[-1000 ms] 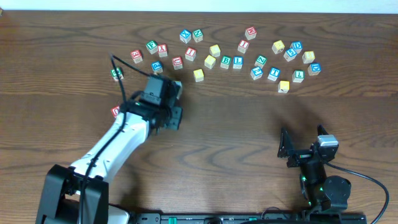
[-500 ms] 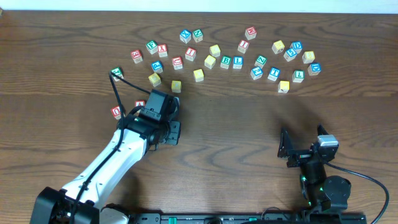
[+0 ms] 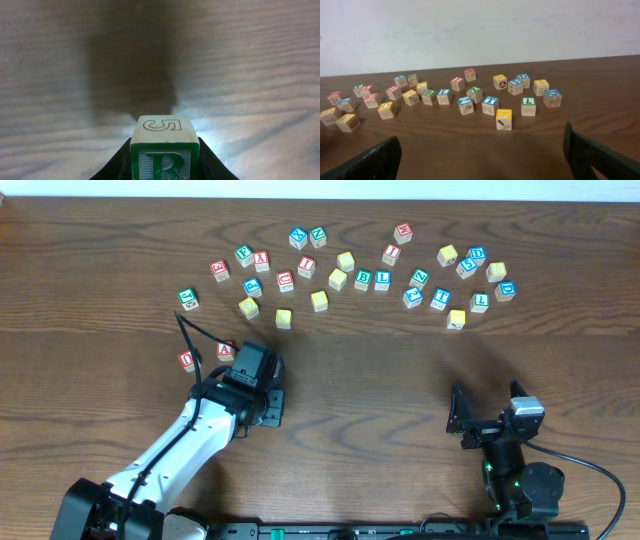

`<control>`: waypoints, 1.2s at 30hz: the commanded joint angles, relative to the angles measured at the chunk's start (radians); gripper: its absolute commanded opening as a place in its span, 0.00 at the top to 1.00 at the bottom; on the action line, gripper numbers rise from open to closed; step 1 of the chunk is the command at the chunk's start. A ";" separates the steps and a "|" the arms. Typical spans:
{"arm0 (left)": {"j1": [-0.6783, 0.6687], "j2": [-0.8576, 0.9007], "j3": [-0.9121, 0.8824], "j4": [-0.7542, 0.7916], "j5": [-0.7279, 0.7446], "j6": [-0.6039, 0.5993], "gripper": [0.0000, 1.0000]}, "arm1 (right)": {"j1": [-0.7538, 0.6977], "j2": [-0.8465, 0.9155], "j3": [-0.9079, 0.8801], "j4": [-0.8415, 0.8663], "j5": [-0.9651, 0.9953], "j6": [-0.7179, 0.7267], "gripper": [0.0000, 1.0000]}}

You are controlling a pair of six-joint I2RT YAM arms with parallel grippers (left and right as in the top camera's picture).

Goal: Spell out ROBOT
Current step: 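Lower the R block onto the table and open the left gripper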

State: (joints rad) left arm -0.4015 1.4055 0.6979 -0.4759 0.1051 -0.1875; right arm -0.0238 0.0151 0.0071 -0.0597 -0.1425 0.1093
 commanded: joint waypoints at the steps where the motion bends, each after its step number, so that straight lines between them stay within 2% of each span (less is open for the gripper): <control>1: -0.004 -0.013 0.000 0.011 0.011 -0.013 0.92 | -0.006 -0.004 -0.002 -0.003 -0.006 -0.010 0.01; 23: -0.004 -0.009 -0.027 0.019 0.014 -0.013 0.92 | -0.006 -0.004 -0.002 -0.003 -0.006 -0.010 0.01; 36: -0.004 0.024 -0.053 0.097 0.014 -0.009 0.92 | -0.006 -0.004 -0.002 -0.003 -0.006 -0.010 0.01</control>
State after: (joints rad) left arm -0.4023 1.4216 0.6506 -0.3824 0.1181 -0.1875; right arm -0.0238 0.0151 0.0071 -0.0597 -0.1421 0.1089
